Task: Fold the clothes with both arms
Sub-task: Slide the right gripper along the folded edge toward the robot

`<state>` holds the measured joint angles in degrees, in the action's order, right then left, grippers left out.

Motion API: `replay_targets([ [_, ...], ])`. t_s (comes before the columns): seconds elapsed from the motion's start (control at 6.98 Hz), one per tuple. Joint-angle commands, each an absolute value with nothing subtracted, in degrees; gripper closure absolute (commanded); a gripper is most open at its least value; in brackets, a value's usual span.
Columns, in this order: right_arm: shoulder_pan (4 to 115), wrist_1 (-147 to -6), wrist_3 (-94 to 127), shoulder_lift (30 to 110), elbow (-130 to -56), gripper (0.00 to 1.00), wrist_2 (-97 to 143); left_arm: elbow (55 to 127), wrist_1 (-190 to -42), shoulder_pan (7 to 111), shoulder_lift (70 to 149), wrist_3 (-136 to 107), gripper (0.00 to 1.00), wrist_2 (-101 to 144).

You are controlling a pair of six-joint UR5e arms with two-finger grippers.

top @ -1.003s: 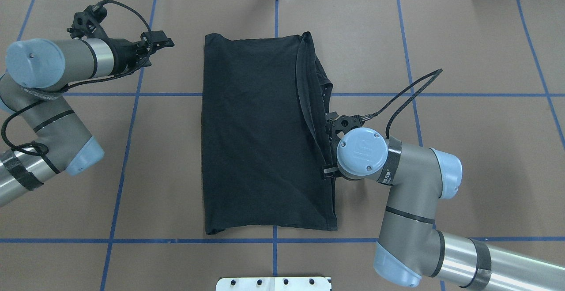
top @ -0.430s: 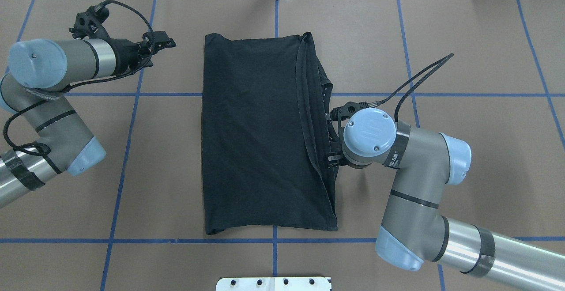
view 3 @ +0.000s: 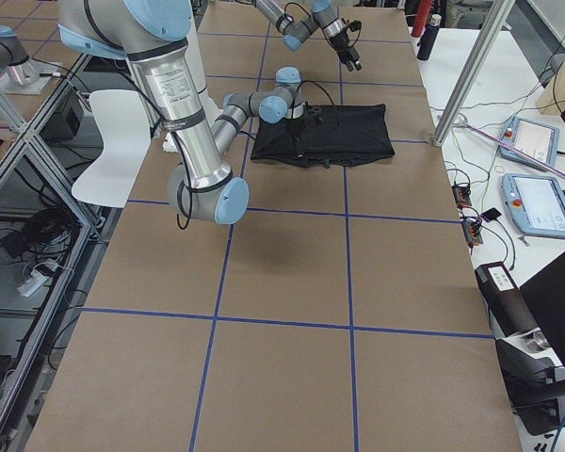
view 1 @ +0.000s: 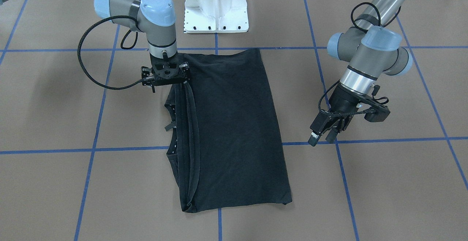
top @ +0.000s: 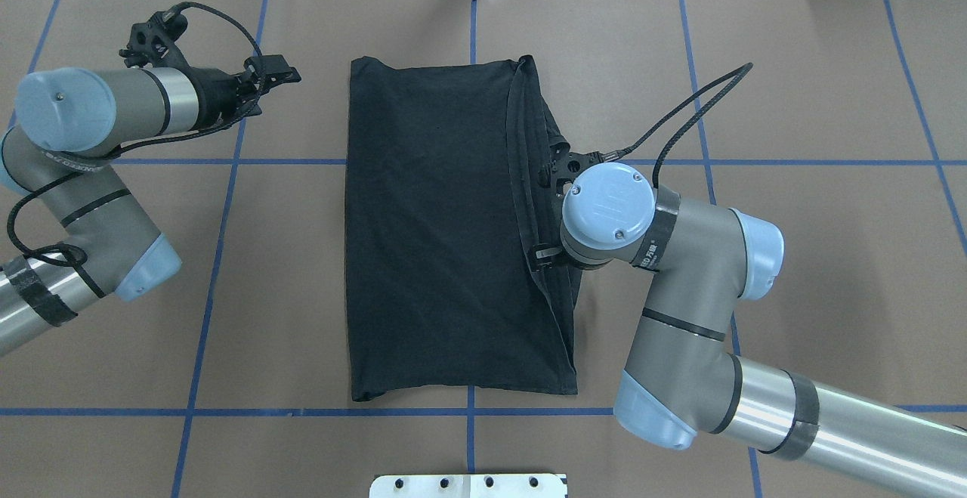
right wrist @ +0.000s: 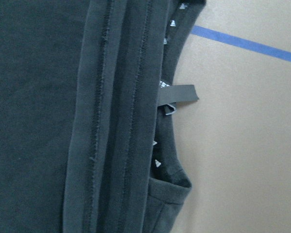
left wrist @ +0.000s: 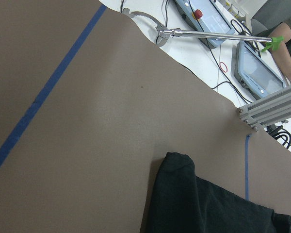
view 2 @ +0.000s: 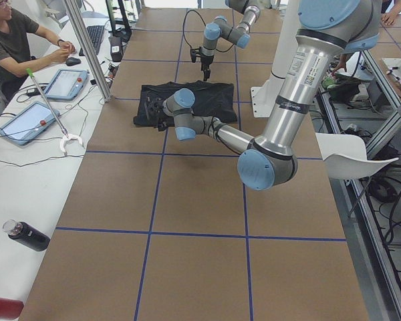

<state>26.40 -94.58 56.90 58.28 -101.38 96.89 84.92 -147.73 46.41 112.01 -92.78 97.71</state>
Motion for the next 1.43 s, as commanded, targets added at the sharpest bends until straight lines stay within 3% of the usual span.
replay_targets([
  [0.0,24.53,-94.57,56.51,53.73,-95.57,0.0,94.57,84.82,-147.66,46.41,111.89,-92.64,0.0,97.73],
  [1.29,26.0,-95.01,55.9,56.07,-95.27,0.0,96.24,84.9,-147.74,46.41,111.97,-92.72,0.0,97.73],
])
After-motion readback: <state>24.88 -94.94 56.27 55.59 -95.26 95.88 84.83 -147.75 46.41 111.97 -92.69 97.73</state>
